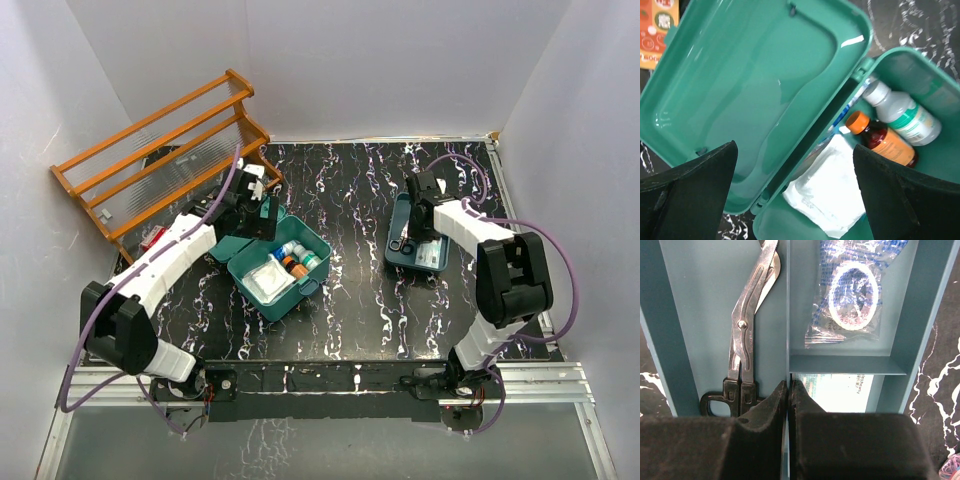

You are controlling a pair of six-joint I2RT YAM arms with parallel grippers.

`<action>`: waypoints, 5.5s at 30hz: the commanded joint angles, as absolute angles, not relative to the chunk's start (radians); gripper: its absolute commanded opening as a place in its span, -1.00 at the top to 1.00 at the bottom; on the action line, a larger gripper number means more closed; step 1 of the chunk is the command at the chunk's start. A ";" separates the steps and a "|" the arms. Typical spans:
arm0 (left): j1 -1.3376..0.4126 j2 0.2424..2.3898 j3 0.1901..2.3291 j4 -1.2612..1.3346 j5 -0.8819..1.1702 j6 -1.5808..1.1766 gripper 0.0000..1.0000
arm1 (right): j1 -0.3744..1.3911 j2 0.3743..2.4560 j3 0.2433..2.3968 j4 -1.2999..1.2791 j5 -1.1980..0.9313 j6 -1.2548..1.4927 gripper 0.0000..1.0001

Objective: Organize the medicine kit

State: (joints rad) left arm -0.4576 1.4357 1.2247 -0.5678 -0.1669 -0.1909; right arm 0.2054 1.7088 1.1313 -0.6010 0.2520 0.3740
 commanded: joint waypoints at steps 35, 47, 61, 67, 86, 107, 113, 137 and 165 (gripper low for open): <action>-0.433 1.679 1.437 -0.755 0.075 -0.404 0.42 | 0.204 1.619 1.261 -0.633 0.294 0.449 1.00; -0.434 1.746 1.505 -0.644 0.376 -0.374 -0.10 | 0.206 1.606 1.435 -0.734 0.269 0.486 1.00; -0.431 1.616 1.486 -0.576 0.017 -0.442 -0.29 | 0.356 1.722 1.758 -0.926 0.267 0.568 1.00; -0.425 1.567 1.459 -0.574 -0.074 -0.462 -0.27 | 0.499 1.838 1.910 -0.982 0.272 0.632 1.00; -0.414 1.697 1.424 -0.682 0.013 -0.445 0.16 | 0.700 2.035 2.125 -1.118 0.286 0.765 1.00; -0.414 1.690 1.373 -0.596 0.262 -0.385 0.17 | 0.733 2.042 2.083 -1.209 0.370 0.778 1.00; -0.414 1.678 1.379 -0.580 0.235 -0.383 0.17 | 0.732 2.046 2.084 -1.211 0.367 0.774 1.00; -0.414 1.705 1.412 -0.603 0.198 -0.377 0.15 | 0.731 2.095 2.049 -1.207 0.295 0.722 1.00; -0.414 1.704 1.434 -0.620 0.180 -0.367 0.14 | 0.727 2.060 2.044 -1.238 0.235 0.689 1.00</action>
